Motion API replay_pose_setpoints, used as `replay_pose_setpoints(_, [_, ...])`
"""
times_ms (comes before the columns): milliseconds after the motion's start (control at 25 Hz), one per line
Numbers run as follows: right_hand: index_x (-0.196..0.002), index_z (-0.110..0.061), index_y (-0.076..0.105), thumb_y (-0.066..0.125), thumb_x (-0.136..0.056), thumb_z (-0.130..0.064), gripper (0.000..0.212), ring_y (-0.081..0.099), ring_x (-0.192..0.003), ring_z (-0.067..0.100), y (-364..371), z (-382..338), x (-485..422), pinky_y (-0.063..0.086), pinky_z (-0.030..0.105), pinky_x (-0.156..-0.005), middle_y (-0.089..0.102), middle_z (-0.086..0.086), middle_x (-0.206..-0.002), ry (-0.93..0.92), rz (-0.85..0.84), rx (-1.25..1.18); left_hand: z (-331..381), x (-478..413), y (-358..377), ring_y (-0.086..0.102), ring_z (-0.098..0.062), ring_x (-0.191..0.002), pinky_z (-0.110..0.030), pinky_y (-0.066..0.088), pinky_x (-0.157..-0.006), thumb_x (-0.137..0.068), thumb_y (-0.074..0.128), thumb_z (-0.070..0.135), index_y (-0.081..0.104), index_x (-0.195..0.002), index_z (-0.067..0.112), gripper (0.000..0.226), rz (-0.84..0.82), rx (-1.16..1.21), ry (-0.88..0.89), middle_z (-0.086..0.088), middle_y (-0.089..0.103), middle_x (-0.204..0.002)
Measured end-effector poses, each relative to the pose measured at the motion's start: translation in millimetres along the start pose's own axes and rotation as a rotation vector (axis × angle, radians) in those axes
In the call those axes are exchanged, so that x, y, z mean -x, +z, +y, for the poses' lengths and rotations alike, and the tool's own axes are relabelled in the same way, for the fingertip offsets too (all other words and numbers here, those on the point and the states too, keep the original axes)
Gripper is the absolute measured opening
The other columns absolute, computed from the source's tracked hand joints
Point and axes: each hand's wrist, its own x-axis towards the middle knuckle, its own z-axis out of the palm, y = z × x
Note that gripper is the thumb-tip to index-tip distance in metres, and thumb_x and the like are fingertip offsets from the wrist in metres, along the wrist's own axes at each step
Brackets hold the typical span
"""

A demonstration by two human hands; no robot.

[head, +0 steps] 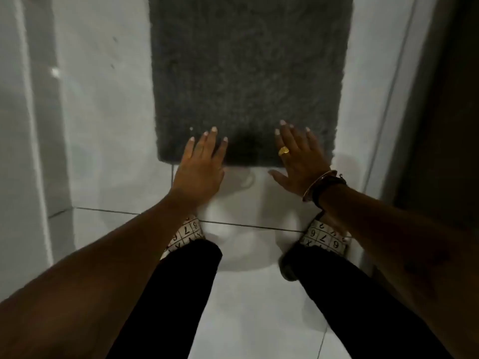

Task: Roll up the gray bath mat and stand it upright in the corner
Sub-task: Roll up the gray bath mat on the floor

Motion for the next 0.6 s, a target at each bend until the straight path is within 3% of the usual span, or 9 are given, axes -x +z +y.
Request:
replay_pose_setpoints(120, [-0.149, -0.004, 0.013, 0.055, -0.089, -0.037, 0.08, 0.011, -0.145, 0.036, 84, -1, -27, 0.006, 0.056, -0.118, 0.007, 0.019, -0.16, -0.013, -0.087, 0.002, -15, -19, 81, 0.019, -0.036, -0.154, -0.051, 0.009, -0.124, -0.098, 0.054, 0.042, 0.02, -0.157, 0.013, 0.074, -0.055, -0.047, 0.049, -0.02, 0.013, -0.167])
replay_pose_setpoints(240, [-0.142, 0.005, 0.032, 0.05, -0.09, -0.02, 0.06, 0.027, -0.138, 0.045, 126, -8, -45, 0.021, 0.062, -0.111, 0.023, 0.028, -0.153, 0.049, -0.046, -0.028, -29, -30, 124, 0.026, -0.04, -0.15, -0.055, 0.013, -0.123, -0.094, 0.063, 0.035, 0.03, -0.154, 0.011, 0.073, -0.028, -0.034, 0.007, -0.022, 0.021, -0.165])
replay_pose_setpoints(400, [-0.114, 0.011, 0.058, 0.047, -0.086, -0.004, 0.033, 0.061, -0.1, 0.047, 116, 2, -56, 0.054, 0.051, -0.077, 0.059, 0.034, -0.121, -0.119, 0.138, 0.171, -28, -46, 125, 0.033, -0.042, -0.144, -0.06, 0.017, -0.121, -0.095, 0.059, 0.029, 0.04, -0.148, 0.01, 0.06, 0.001, -0.04, -0.098, -0.022, 0.032, -0.159])
replay_pose_setpoints(520, [-0.097, 0.005, 0.065, 0.061, -0.078, -0.002, 0.021, 0.065, -0.073, 0.043, 94, 6, -70, 0.052, 0.041, -0.055, 0.069, 0.028, -0.094, -0.158, 0.141, 0.11, -13, -51, 118, 0.037, -0.04, -0.142, -0.06, 0.019, -0.121, -0.096, 0.057, 0.037, 0.042, -0.146, 0.008, 0.06, 0.035, -0.043, -0.142, -0.022, 0.038, -0.156])
replay_pose_setpoints(600, [-0.088, 0.003, 0.064, 0.062, -0.073, -0.005, 0.018, 0.063, -0.07, 0.045, 76, 12, -86, 0.05, 0.041, -0.056, 0.067, 0.028, -0.087, -0.083, 0.114, -0.088, -11, -60, 107, 0.043, -0.038, -0.14, -0.06, 0.026, -0.118, -0.096, 0.057, 0.037, 0.043, -0.146, 0.007, 0.06, 0.128, -0.07, -0.149, -0.021, 0.042, -0.155])
